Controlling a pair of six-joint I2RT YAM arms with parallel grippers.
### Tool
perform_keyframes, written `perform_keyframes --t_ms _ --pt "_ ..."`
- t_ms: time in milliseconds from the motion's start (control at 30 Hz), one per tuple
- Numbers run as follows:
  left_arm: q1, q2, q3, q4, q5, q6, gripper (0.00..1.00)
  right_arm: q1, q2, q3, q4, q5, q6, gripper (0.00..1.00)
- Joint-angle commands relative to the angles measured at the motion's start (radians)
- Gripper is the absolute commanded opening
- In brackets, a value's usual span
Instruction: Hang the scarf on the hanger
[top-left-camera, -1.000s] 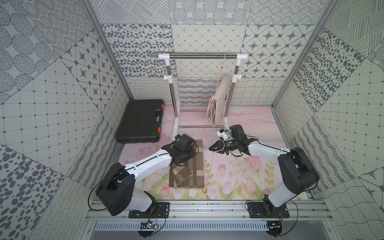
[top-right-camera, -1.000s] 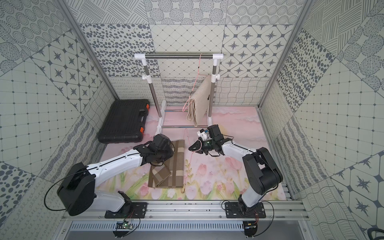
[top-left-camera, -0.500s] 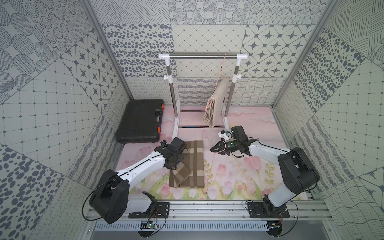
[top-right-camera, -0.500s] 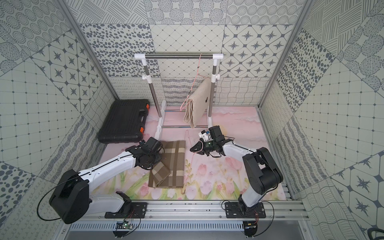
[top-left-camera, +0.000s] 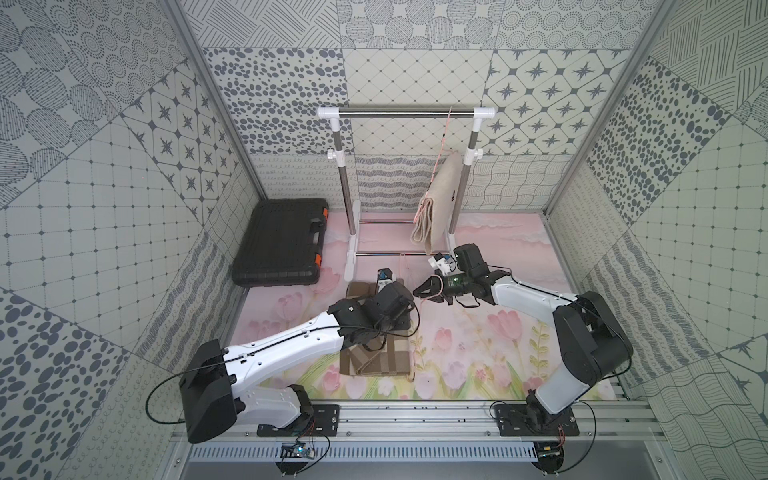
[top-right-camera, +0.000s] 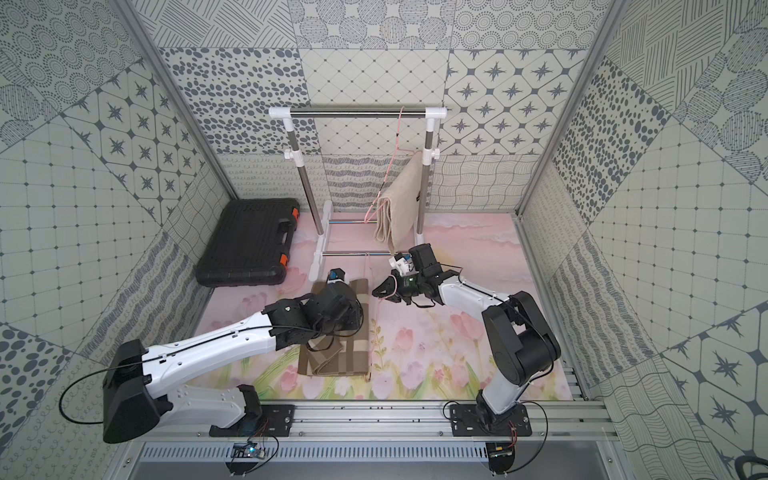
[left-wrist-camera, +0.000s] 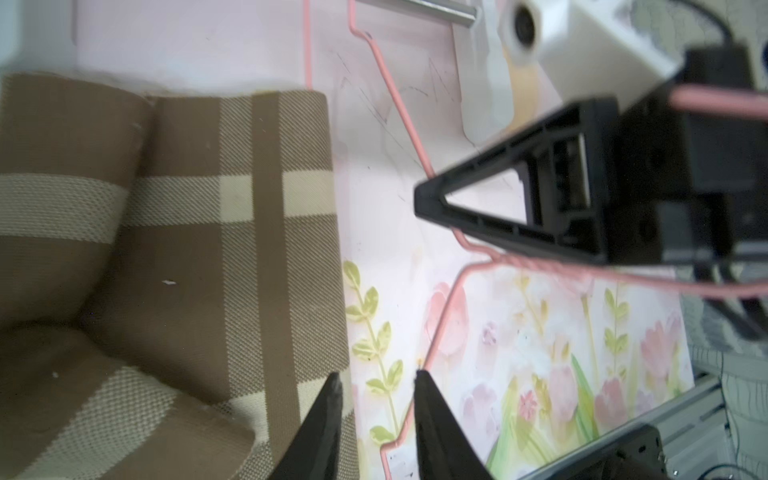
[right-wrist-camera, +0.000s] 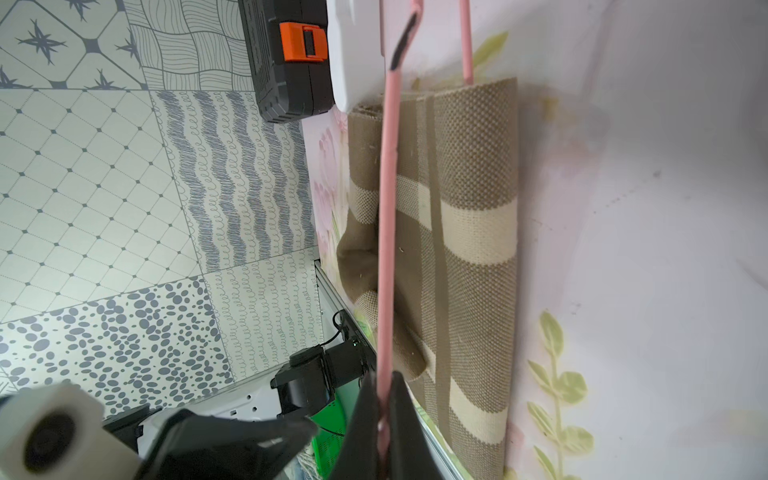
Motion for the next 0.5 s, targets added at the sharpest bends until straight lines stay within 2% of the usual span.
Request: perform_keyframes --t_ms 0,333,467 --pt "-0.109 0.011 -0.078 0.116 -0.058 0.014 0.38 0.007 0.018 0.027 0.019 0.034 -0.02 0.0" --pt "-0.139 0.163 -0.074 0.386 -0.106 0.082 0.53 0.016 0.002 0.024 -0.006 0.04 -0.03 0.0" --pt "-0.138 0.223 -0.033 0.355 -0.183 0.07 0.56 0.019 -0.006 0.017 -0.011 0.038 -0.033 0.0"
